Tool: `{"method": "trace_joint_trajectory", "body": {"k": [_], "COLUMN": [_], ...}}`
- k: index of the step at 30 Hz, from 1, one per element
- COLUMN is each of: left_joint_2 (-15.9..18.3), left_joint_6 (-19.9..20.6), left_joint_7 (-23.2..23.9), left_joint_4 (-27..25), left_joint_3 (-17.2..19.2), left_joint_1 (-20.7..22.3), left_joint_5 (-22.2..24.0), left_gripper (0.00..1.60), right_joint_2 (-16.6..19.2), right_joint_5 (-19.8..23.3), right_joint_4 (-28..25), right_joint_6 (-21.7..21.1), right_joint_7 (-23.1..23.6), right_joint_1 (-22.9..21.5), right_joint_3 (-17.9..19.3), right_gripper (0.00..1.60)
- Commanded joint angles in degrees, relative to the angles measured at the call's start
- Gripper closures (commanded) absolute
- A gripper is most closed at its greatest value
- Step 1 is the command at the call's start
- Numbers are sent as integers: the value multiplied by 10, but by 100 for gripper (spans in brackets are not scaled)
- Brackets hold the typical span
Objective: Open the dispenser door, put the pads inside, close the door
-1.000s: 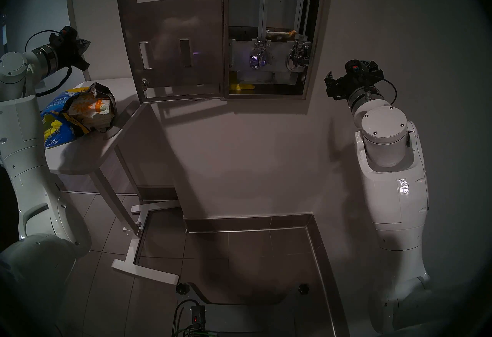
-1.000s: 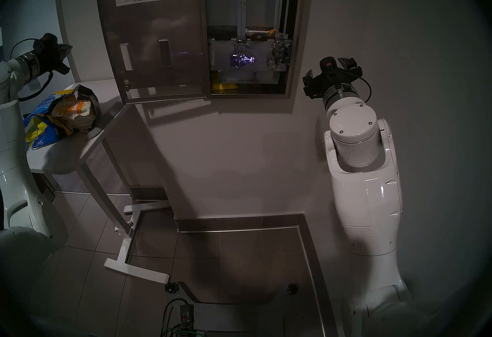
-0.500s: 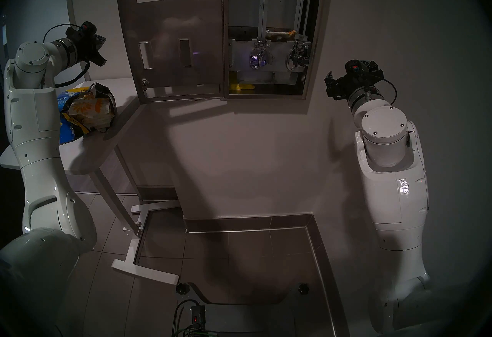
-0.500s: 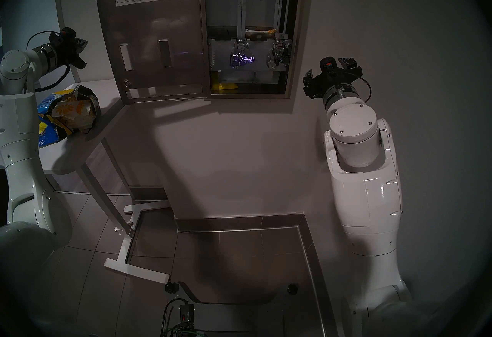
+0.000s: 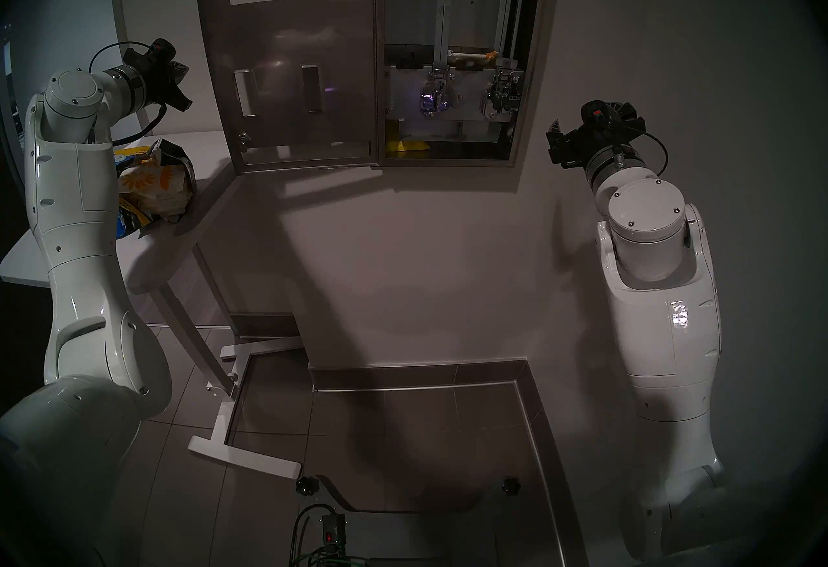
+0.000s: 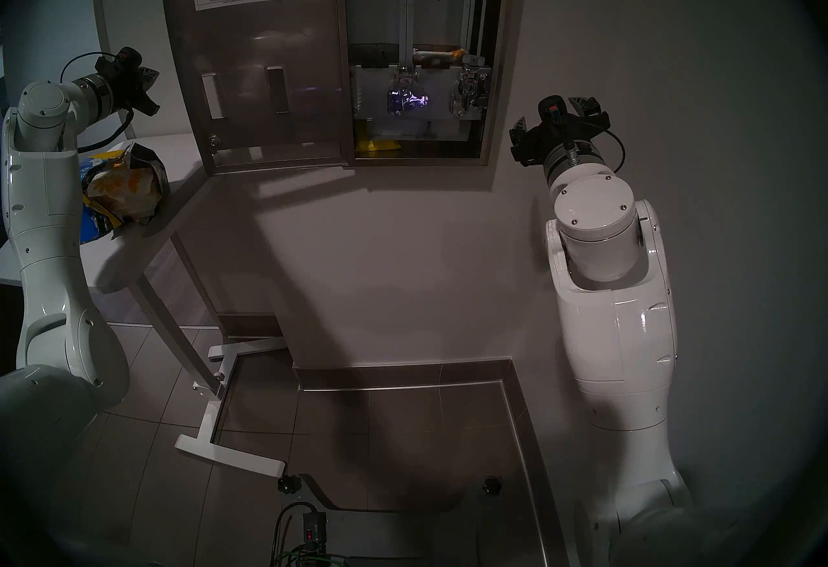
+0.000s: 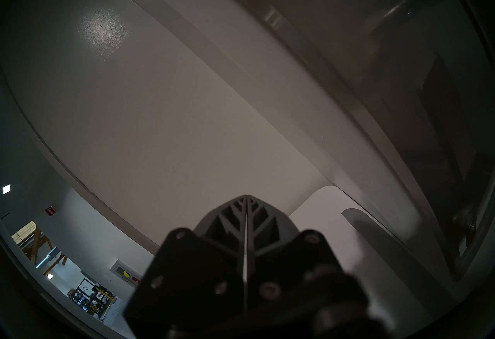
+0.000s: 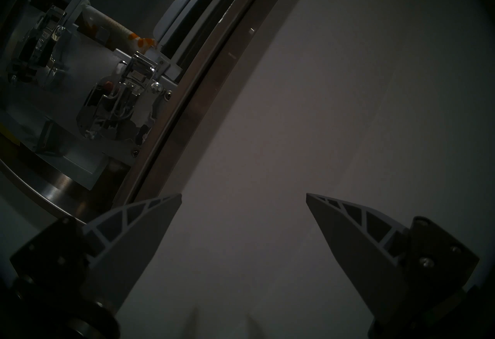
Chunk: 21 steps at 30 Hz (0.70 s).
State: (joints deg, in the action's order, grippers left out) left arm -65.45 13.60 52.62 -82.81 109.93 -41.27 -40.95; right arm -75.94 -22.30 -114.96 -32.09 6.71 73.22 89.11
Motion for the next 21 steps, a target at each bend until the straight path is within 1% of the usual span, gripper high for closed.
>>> {"method": "trace_joint_trajectory", "body": {"k": [1, 8, 21], "left_joint_2": [-7, -21, -31], "left_joint_6": [-14, -27, -48], "left_joint_7": [-22, -32, -38], "left_joint_4": [1, 5, 9], "left_joint_3": [-3, -5, -6], "left_joint_1": [39, 43, 39], "left_joint_5": [10, 20, 32], "left_gripper": [160, 160, 160], "right_joint_2": [0, 0, 0], "right_joint_5": [-1, -1, -1], "right_joint_4": [-17, -17, -17], "right_joint_6": [7, 7, 7], "right_joint_7": [-4, -4, -4], "right_joint_1": [-15, -15, -15], "right_joint_3": [1, 1, 1], "right_gripper": [0, 0, 0]}}
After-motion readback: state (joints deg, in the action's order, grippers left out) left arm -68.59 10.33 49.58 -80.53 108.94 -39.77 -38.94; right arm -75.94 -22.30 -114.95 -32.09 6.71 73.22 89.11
